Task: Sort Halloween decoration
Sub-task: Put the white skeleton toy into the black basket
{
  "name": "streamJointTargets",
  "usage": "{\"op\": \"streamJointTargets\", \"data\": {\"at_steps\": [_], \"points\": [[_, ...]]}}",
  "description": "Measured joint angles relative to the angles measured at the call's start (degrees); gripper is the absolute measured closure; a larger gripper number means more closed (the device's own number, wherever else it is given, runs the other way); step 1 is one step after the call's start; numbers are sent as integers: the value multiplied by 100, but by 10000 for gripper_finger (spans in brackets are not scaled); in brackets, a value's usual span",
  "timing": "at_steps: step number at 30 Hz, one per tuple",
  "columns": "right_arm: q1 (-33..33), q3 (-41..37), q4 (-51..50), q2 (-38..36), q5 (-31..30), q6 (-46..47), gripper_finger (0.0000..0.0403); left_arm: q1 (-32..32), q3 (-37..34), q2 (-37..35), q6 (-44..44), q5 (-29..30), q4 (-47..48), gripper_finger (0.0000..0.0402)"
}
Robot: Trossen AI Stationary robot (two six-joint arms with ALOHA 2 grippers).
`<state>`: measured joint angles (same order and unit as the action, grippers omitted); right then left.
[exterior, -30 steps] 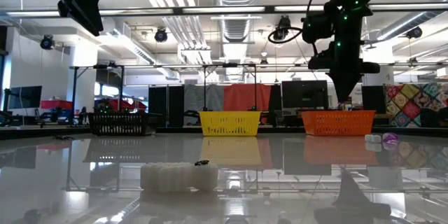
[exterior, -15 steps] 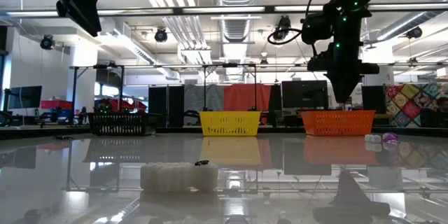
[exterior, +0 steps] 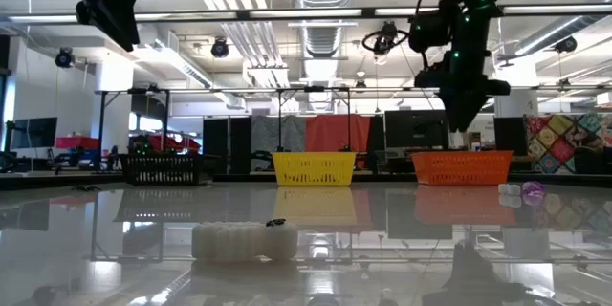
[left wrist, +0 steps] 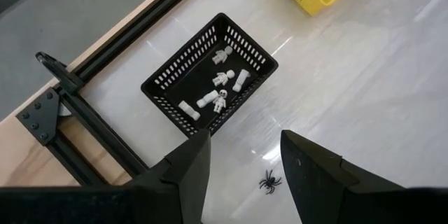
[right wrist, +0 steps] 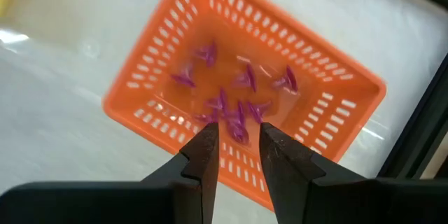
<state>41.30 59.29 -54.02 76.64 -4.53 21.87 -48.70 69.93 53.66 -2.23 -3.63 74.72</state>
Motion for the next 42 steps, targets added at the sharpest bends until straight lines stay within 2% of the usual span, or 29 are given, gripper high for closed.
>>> {"op": "streamJointTargets", "data": {"at_steps": [9,14,19,24,33,42], "points": [[0,519,-93,-2,54,-8,309,0,0,289,-16,2,-2,244],[-3,735,-122,-2,503,-716,319,1,0,490,-97,-28,-6,244],[0,893,-128,-1,401,-667,319,1,0,512,-236,-517,-2,244],[-4,1033,-234,-2,240,-573,301,81,0,433,5,-956,52,244],[-187,1073,-337,-2,239,-590,256,572,0,240,683,-947,337,244],[-417,1073,-420,-4,246,-579,257,1451,0,155,1380,-947,334,244]]}}
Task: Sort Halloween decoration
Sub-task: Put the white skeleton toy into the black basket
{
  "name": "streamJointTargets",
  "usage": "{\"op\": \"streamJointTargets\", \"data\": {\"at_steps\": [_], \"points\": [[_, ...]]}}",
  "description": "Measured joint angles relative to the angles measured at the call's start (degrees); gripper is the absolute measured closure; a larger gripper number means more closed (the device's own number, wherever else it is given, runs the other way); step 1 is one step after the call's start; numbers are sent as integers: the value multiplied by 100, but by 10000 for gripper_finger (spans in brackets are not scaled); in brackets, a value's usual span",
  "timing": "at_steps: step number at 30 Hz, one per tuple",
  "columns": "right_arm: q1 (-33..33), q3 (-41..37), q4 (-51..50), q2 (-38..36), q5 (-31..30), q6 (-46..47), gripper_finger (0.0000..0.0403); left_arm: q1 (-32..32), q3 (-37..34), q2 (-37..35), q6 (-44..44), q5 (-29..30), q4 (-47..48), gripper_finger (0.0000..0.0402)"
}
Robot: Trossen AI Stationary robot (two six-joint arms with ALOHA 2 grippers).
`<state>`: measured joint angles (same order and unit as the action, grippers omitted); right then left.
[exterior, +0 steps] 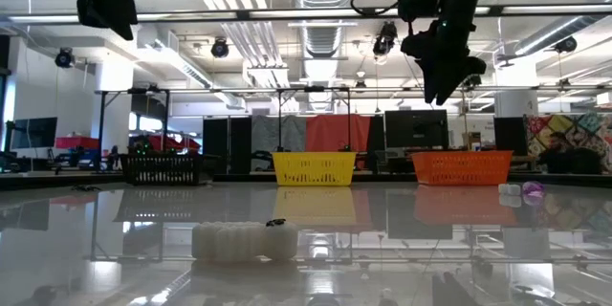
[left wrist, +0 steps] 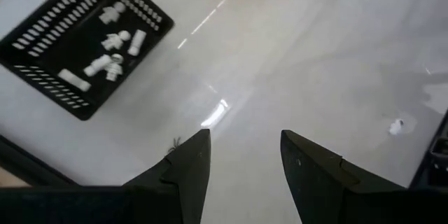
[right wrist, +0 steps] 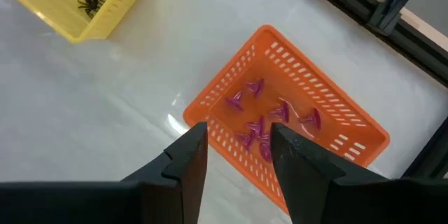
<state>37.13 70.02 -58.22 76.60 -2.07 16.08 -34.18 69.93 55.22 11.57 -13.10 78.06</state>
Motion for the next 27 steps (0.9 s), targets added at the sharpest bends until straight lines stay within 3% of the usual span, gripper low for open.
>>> {"op": "streamJointTargets", "data": {"at_steps": [15,27], "points": [[-550,-1,-312,-4,63,371,252,941,-759,-1,445,148,-508,244],[-1194,-2,-727,-7,63,841,250,1089,-1093,-1,568,1,-600,244]]}}
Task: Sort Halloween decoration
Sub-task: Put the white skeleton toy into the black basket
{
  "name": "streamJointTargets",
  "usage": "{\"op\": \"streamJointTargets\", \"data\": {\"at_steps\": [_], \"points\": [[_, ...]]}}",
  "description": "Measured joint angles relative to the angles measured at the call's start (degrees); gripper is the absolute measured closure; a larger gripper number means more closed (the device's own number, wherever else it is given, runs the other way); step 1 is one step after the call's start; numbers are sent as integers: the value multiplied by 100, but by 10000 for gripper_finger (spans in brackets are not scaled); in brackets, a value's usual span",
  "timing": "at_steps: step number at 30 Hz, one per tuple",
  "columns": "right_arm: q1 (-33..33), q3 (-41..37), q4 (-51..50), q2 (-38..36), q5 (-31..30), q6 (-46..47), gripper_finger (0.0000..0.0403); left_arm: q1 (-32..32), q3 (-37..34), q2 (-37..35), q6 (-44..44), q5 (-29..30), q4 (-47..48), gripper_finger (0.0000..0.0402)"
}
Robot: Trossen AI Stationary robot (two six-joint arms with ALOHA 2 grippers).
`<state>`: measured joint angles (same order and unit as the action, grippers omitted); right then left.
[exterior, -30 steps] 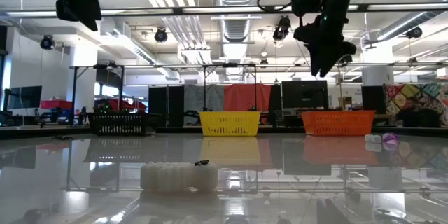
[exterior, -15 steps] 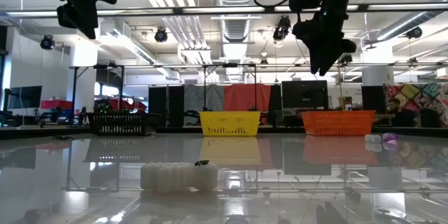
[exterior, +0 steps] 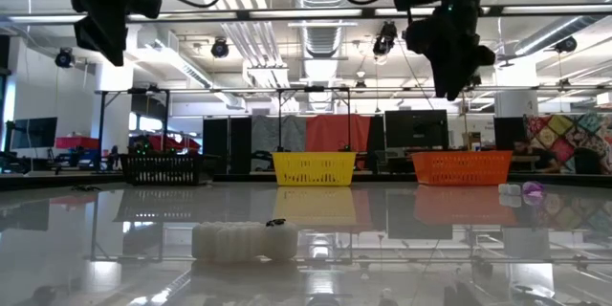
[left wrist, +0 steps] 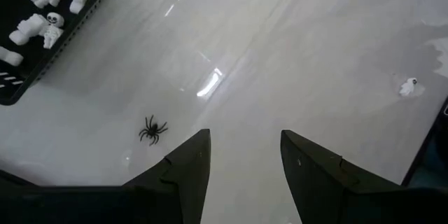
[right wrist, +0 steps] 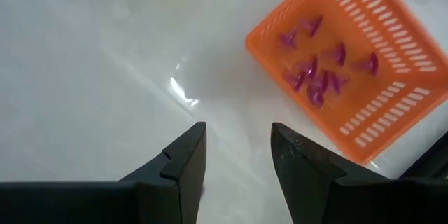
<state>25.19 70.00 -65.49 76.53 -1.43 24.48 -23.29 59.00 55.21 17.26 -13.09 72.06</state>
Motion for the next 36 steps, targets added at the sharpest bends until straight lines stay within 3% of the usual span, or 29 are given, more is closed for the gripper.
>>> {"op": "streamJointTargets", "data": {"at_steps": [18,36], "points": [[-700,0,-221,0,-1,666,248,1,-528,-12,-1,1,-478,244],[-1841,-2,-775,4,0,3177,245,2,-644,-23,-652,-1,-567,244]]}}
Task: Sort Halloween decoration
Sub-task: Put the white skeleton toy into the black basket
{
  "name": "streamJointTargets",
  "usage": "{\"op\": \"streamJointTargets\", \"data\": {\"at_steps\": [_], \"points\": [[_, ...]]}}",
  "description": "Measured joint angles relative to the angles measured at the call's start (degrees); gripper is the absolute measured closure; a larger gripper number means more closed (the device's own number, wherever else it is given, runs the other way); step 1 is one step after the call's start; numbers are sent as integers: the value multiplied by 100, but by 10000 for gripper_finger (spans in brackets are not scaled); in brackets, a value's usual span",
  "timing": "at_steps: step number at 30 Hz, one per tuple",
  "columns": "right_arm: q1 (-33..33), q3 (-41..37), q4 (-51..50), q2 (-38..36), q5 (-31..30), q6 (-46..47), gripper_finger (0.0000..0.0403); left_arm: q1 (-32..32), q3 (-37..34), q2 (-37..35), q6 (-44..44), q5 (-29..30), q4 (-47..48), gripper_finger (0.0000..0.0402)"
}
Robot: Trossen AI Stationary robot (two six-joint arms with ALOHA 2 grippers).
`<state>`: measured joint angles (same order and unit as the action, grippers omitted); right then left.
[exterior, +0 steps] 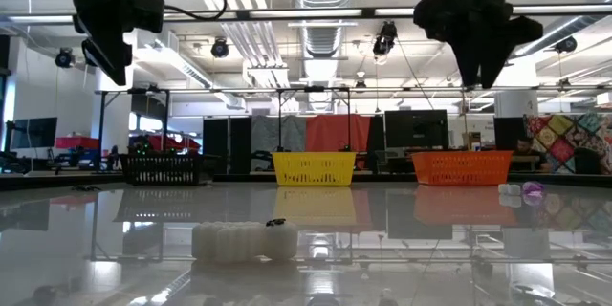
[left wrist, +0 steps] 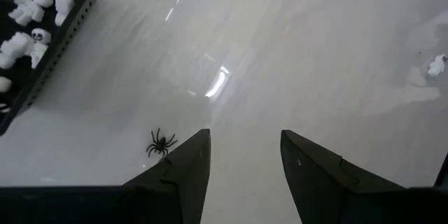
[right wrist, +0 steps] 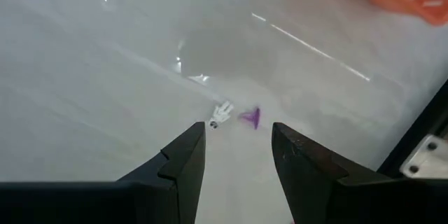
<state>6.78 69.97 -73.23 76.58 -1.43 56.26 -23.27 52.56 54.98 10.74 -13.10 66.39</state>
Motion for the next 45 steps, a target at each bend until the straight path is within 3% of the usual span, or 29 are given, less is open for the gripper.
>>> {"op": "streamJointTargets", "data": {"at_steps": [12,22,29,45], "points": [[-603,-427,113,22,-7,1601,245,0,0,-123,-776,-7,4,244],[-1032,-1494,1356,26,8,2917,245,0,2,-251,-1051,-3,-11,244],[-1068,-1830,2194,103,8,3124,245,-1,2,-332,-1173,-2,3,244],[-1066,-1813,2328,1443,39,2875,246,0,2,-380,-1158,-2,5,244]]}}
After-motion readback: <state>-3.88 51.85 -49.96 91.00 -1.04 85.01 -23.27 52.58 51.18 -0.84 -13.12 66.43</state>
